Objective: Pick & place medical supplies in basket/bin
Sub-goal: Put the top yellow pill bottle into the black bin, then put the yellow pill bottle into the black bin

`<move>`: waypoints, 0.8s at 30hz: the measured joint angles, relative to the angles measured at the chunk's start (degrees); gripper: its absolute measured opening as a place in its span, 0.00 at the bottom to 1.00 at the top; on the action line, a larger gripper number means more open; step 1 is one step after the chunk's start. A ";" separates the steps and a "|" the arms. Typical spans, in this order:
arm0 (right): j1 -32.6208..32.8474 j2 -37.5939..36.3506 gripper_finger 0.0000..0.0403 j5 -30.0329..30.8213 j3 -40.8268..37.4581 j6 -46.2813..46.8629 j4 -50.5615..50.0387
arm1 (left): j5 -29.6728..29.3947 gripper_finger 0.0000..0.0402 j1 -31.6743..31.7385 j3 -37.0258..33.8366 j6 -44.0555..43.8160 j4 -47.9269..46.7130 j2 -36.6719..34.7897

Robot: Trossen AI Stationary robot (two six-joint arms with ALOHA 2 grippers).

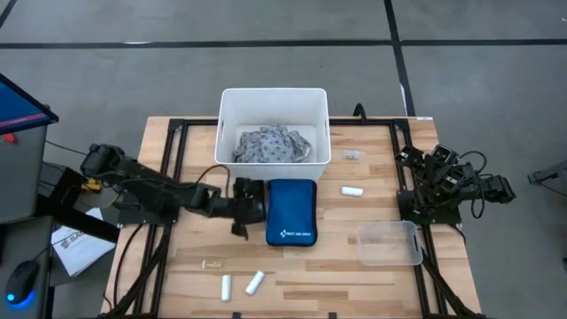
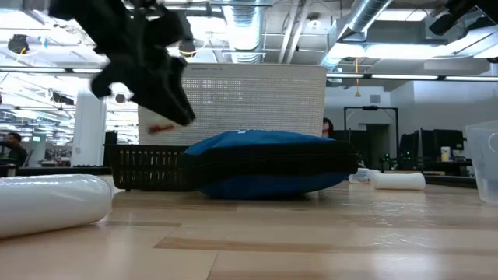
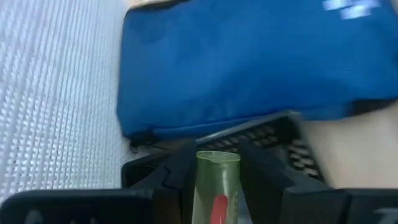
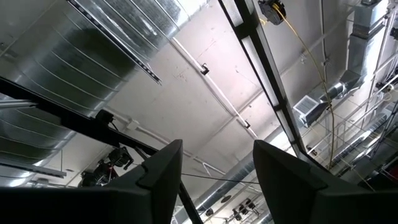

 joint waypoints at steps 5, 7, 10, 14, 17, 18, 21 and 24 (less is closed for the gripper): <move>0.01 0.00 0.48 0.01 0.00 0.10 0.23 | 0.02 0.26 1.99 0.00 -0.06 2.68 4.17; 0.01 0.00 0.48 0.01 0.00 0.82 0.21 | -0.24 0.27 2.20 -0.04 -0.08 2.85 4.88; 0.01 0.00 0.48 0.01 0.00 1.51 0.21 | -0.35 0.28 2.22 -0.02 -0.31 2.82 4.95; 0.01 0.00 0.48 -0.02 0.00 1.51 0.18 | -0.50 0.31 2.22 -0.02 -0.54 2.77 4.25; 0.01 0.00 0.48 -0.02 0.00 1.53 0.18 | -0.53 0.34 2.22 -0.03 -1.84 2.51 3.46; 0.01 0.00 0.48 -0.04 0.00 1.53 0.18 | -0.55 0.35 2.22 -0.04 -2.12 2.81 3.17; 0.01 0.00 0.48 -0.04 0.00 1.75 0.05 | -0.49 0.39 1.96 -0.02 -1.79 2.49 1.23; 0.01 0.00 0.48 -0.16 0.00 2.07 -0.03 | 2.30 0.41 0.64 -0.02 -1.55 0.29 -3.26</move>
